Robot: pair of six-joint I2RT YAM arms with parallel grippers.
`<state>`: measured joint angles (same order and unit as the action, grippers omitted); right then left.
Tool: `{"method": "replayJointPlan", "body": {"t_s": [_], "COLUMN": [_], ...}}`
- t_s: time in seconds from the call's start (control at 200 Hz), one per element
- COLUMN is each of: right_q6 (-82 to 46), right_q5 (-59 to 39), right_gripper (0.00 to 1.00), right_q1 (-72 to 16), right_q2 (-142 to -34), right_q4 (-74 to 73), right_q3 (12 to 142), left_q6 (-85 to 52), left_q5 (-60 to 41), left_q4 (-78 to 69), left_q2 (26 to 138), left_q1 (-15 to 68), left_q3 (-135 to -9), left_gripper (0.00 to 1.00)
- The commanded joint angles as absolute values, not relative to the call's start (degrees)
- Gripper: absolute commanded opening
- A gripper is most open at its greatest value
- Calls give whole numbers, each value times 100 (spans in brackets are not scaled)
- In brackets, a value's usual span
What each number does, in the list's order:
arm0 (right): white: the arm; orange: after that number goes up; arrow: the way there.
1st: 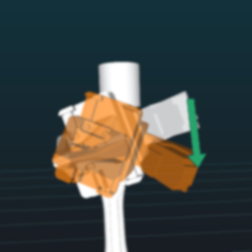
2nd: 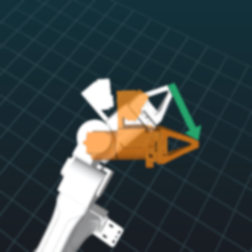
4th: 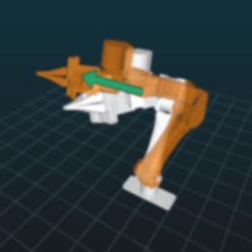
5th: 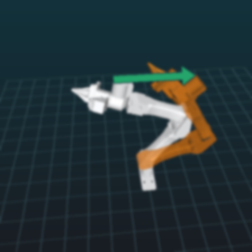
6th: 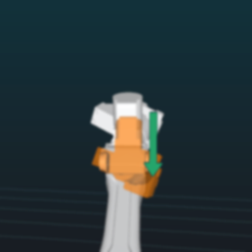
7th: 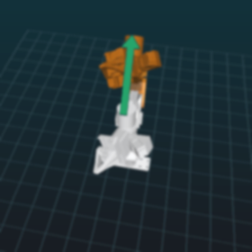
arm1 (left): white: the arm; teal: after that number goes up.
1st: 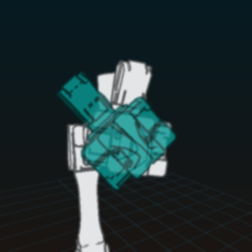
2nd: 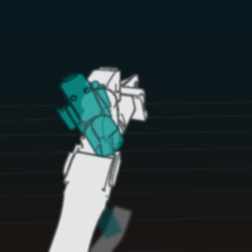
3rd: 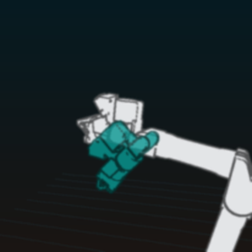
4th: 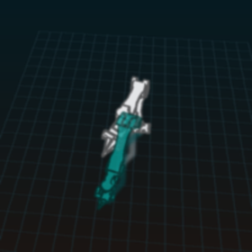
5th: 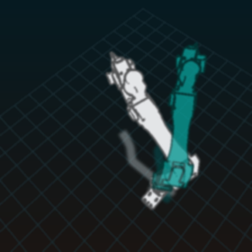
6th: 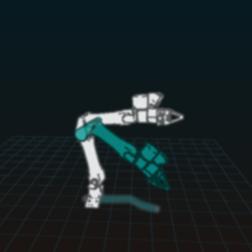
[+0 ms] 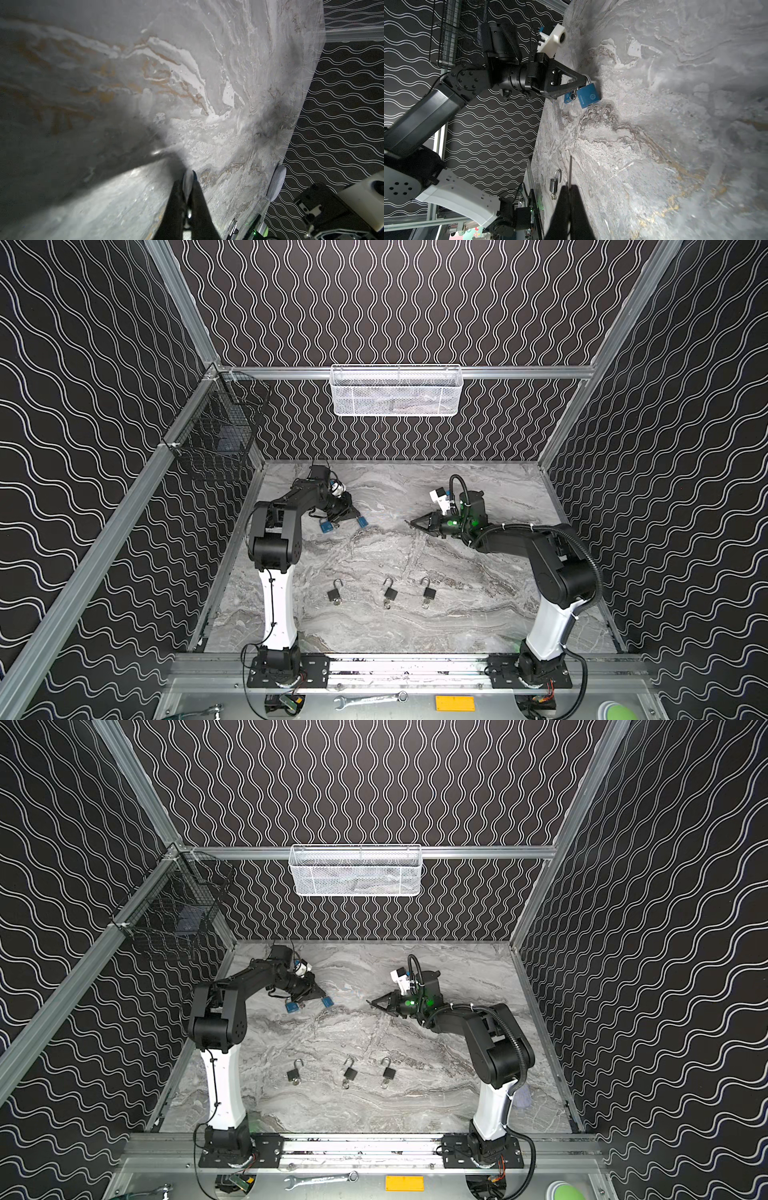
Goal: Lock with the key
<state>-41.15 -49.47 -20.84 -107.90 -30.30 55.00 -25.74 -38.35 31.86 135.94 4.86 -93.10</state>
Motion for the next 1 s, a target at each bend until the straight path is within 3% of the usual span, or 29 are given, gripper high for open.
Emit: {"method": "replayJointPlan", "body": {"t_s": [0.0, 0.355, 0.475, 0.596, 0.991], "right_q6": [-4178, -4074, -4076, -4050, -4308], "right_q5": [-4865, -4765, -4694, -4477, -3610], "right_gripper": [0, 0, 0, 0, 0], "right_q1": [-2108, -2193, -2279, -2421, -2933], "right_q2": [-10811, -11036, -11187, -11384, -12231], "right_q4": [-3032, -2803, -2773, -2689, -2582], "right_q3": [5654, 5998, 6155, 6388, 7246], "left_q6": [-2461, -2391, -2435, -2470, -2464], "left_q5": [-3834, -3656, -3538, -3495, -3298], "left_q4": [3182, 3343, 3350, 3371, 3473], "left_q2": [13674, 13862, 13992, 14193, 14404], "left_q1": [466, 457, 457, 444, 378], "left_q3": [-9375, -9631, -9776, -10041, -10433], "left_gripper": [0, 0, 12, 14, 37]}}
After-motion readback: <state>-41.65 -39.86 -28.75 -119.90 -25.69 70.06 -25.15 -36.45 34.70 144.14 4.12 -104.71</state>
